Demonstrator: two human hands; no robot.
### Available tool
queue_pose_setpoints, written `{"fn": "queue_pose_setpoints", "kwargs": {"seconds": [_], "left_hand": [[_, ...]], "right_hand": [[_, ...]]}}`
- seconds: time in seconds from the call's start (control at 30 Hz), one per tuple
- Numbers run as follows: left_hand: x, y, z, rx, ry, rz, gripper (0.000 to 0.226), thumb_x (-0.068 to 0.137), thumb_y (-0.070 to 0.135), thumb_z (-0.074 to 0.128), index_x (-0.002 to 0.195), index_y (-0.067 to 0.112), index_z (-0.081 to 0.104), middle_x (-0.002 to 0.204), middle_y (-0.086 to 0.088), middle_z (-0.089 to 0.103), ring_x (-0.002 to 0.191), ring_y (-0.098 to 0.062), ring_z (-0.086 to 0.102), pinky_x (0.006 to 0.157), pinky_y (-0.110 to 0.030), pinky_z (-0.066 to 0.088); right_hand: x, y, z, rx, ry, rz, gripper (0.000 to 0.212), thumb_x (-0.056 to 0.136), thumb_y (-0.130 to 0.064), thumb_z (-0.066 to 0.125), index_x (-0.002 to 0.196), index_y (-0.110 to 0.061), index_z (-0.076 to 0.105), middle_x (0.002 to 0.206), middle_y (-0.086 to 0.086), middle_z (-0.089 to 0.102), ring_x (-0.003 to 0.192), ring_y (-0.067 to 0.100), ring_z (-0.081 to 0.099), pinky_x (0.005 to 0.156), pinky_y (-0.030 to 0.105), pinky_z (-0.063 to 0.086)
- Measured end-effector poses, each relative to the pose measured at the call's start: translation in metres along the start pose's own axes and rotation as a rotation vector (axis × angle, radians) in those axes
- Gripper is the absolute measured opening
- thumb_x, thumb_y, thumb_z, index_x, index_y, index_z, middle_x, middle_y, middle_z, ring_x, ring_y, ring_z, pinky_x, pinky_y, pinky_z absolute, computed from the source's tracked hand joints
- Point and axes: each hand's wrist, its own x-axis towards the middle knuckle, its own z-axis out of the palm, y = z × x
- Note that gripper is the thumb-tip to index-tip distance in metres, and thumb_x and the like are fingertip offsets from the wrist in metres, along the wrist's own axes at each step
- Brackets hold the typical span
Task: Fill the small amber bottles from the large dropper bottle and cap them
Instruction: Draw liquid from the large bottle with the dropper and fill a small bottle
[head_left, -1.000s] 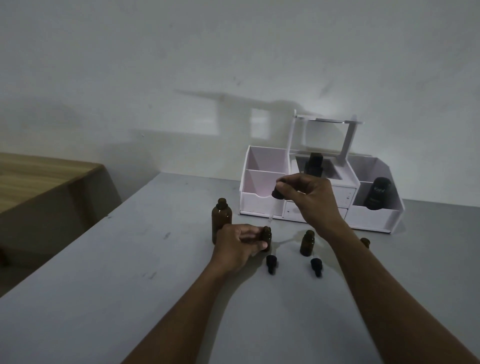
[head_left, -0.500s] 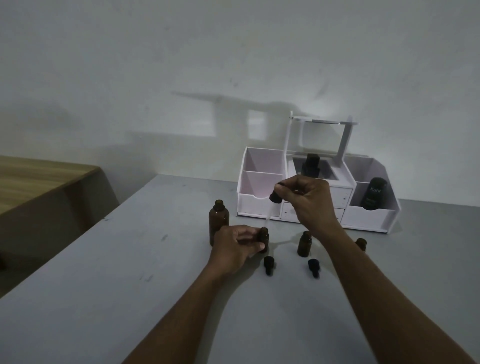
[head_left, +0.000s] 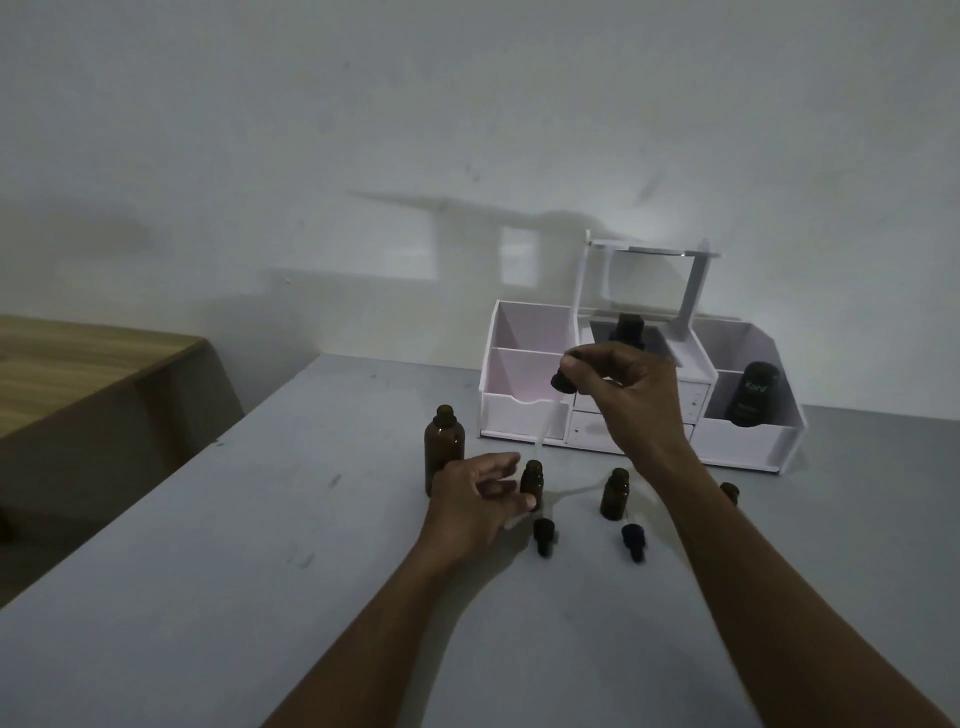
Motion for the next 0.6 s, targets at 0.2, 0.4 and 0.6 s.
{"fn": "queue_pose_setpoints", "kwargs": {"seconds": [0.2,0.4,0.6], "left_hand": [[-0.030,0.006,-0.040,0.052,0.028,0.004,0.039,0.071,0.030,0.084,0.108,0.027,0.072,0.101,0.015,0.071,0.086,0.006,0.066,0.071,-0.007,0.050],[-0.026,-0.004,-0.099,0.067,0.241,-0.044,0.026,0.069,0.025,0.086,0.094,0.026,0.077,0.084,0.017,0.074,0.077,0.006,0.068,0.080,-0.018,0.052],[-0.001,-0.011,-0.109,0.003,0.137,-0.023,0.063,0.064,0.021,0.090,0.122,0.026,0.066,0.114,0.007,0.069,0.100,-0.009,0.067,0.084,-0.027,0.055]], "right_hand": [[0.004,-0.022,0.002,0.113,0.062,-0.071,0.011,0.091,-0.013,0.068,0.091,-0.024,0.072,0.078,-0.010,0.075,0.077,0.006,0.073,0.073,0.013,0.054],[0.011,-0.045,0.025,0.186,0.060,-0.115,0.014,0.090,-0.015,0.068,0.091,-0.029,0.070,0.086,-0.004,0.075,0.082,0.011,0.074,0.078,0.024,0.060],[0.018,-0.040,0.054,0.174,0.048,-0.089,0.013,0.090,-0.017,0.069,0.092,-0.031,0.069,0.078,-0.017,0.074,0.081,0.003,0.073,0.076,0.018,0.058]]}}
